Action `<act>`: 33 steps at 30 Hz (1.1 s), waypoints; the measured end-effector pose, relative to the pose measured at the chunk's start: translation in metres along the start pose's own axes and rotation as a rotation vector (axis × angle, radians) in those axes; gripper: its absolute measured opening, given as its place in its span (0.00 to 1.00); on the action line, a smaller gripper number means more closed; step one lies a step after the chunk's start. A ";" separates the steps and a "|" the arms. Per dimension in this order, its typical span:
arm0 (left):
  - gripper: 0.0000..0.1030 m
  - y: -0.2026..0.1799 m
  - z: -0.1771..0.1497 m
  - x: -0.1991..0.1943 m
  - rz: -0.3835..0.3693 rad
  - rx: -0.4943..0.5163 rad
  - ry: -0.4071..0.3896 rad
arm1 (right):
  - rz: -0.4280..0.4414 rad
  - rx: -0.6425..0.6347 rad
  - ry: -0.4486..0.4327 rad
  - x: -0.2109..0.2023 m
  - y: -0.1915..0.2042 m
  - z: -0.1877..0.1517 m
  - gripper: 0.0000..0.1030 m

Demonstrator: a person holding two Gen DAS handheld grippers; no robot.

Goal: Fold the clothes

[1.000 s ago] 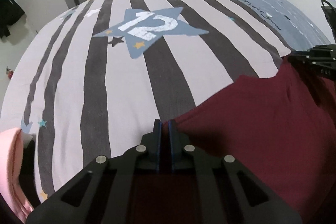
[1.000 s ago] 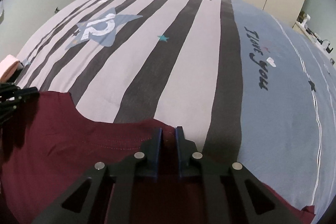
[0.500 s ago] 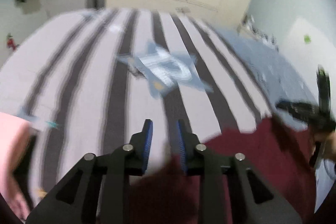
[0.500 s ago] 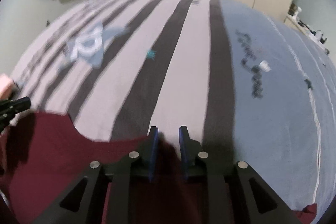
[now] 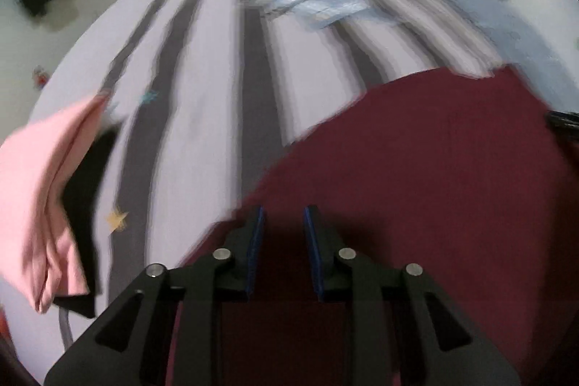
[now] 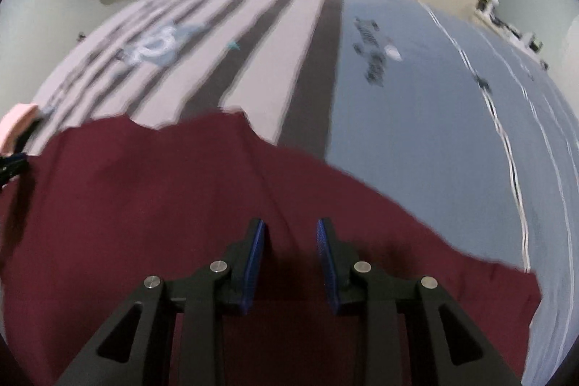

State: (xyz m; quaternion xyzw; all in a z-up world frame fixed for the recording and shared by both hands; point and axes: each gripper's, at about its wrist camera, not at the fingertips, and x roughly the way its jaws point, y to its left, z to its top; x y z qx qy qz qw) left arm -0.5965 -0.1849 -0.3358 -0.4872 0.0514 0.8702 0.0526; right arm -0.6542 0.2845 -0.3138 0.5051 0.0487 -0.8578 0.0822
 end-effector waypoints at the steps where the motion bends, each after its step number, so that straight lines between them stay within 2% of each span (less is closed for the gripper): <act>1: 0.20 0.009 -0.002 0.005 0.026 -0.027 -0.005 | 0.000 0.018 0.003 0.005 -0.005 -0.001 0.26; 3: 0.20 0.020 0.001 0.006 0.128 -0.037 -0.011 | 0.015 0.064 -0.010 0.009 -0.013 -0.002 0.28; 4: 0.20 0.027 0.002 0.005 0.132 -0.069 -0.012 | 0.017 0.083 -0.018 0.010 -0.017 -0.001 0.29; 7: 0.20 0.035 0.008 -0.009 0.092 -0.135 -0.025 | -0.006 0.160 -0.033 0.007 -0.031 -0.004 0.29; 10: 0.20 0.015 0.009 -0.037 0.056 -0.071 -0.084 | -0.008 0.180 -0.060 -0.007 -0.039 -0.001 0.29; 12: 0.20 0.007 0.007 -0.050 0.024 -0.064 -0.100 | -0.028 0.181 -0.079 -0.019 -0.047 -0.006 0.29; 15: 0.20 0.000 -0.009 -0.057 0.006 -0.073 -0.076 | -0.069 0.231 -0.071 -0.029 -0.076 -0.025 0.33; 18: 0.20 -0.008 -0.024 -0.065 -0.013 -0.081 -0.053 | -0.111 0.281 -0.063 -0.039 -0.104 -0.043 0.42; 20: 0.20 -0.013 -0.034 -0.070 -0.024 -0.087 -0.038 | -0.139 0.314 -0.057 -0.046 -0.123 -0.055 0.42; 25: 0.20 -0.016 -0.057 -0.079 -0.009 -0.137 0.001 | -0.209 0.397 -0.044 -0.063 -0.169 -0.086 0.47; 30: 0.20 -0.015 -0.069 -0.080 0.019 -0.146 0.037 | -0.180 0.407 -0.039 -0.060 -0.185 -0.093 0.47; 33: 0.20 -0.016 -0.068 -0.082 0.028 -0.148 0.041 | -0.178 0.395 -0.021 -0.049 -0.195 -0.088 0.53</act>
